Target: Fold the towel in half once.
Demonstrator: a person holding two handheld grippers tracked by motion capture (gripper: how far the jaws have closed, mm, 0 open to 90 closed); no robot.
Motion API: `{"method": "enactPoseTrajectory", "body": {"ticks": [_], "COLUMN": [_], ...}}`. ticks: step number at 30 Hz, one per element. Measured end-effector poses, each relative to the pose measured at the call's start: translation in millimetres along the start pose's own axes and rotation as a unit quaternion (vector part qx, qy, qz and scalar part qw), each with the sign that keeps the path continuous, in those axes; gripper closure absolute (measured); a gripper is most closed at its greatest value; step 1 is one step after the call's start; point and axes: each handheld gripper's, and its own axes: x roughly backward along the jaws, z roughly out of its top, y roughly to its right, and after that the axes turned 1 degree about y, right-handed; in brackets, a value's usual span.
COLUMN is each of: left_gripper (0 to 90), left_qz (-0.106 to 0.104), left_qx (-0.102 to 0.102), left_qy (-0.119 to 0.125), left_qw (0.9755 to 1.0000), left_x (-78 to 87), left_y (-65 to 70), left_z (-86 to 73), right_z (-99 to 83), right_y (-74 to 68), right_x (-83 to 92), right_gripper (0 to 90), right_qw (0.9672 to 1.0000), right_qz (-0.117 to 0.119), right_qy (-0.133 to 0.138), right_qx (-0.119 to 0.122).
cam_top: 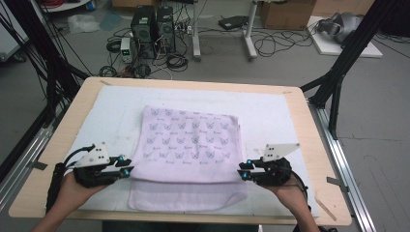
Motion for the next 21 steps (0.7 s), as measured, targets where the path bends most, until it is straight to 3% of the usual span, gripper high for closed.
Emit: {"method": "enactPoseTrajectory", "body": {"ticks": [3, 11, 17, 19, 21], "left_gripper": [64.6, 66.9, 74.7, 80.2, 85.4], "left_qz": [-0.005, -0.039, -0.038, -0.038, -0.036], "left_qx": [0.002, -0.004, 0.001, -0.001, -0.003], "left_qy": [-0.015, -0.049, -0.047, -0.044, -0.045], "left_qw": [0.9999, 0.998, 0.9982, 0.9983, 0.9983], "left_x": [-12.3, -44.9, -46.4, -47.0, -46.7], "left_y": [2.0, 11.1, 11.3, 13.0, 13.1], "left_z": [-9.8, -20.6, -21.6, -21.7, -21.0], "right_z": [-14.6, -27.4, -29.1, -28.2, -27.8], "right_y": [-0.3, -4.2, -0.4, 0.6, 0.4], "right_x": [-10.9, -29.3, -37.5, -41.3, -43.3], "right_gripper": [63.7, 58.7, 58.2, 59.9, 70.6], "right_qw": [0.9998, 0.9989, 0.9985, 0.9981, 0.9978], "right_qz": [0.007, 0.028, 0.015, 0.016, 0.013], "right_qy": [-0.009, -0.038, -0.052, -0.058, -0.063], "right_qx": [-0.017, 0.002, 0.008, 0.01, 0.017]}}
